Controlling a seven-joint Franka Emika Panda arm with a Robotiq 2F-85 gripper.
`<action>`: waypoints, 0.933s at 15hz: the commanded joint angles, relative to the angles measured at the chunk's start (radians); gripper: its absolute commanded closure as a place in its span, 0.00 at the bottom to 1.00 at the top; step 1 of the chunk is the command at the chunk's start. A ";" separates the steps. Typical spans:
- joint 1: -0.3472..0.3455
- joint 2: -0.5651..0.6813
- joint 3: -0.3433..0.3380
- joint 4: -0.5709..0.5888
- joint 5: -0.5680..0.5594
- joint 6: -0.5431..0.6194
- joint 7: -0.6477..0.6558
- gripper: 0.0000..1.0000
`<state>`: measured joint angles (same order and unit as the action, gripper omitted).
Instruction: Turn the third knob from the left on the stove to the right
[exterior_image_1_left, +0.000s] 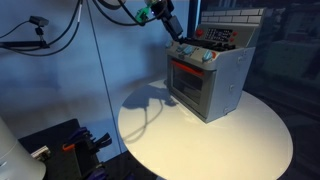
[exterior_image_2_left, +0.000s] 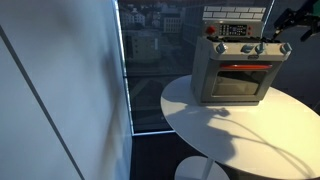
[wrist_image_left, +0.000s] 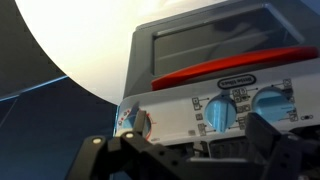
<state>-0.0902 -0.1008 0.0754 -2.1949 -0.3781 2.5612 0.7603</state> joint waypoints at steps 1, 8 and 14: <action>0.013 0.007 -0.017 0.009 0.001 -0.002 -0.011 0.00; 0.015 0.022 -0.021 0.027 -0.001 -0.002 -0.015 0.00; 0.012 0.075 -0.037 0.061 -0.007 0.040 -0.019 0.00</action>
<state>-0.0869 -0.0667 0.0575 -2.1733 -0.3787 2.5774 0.7445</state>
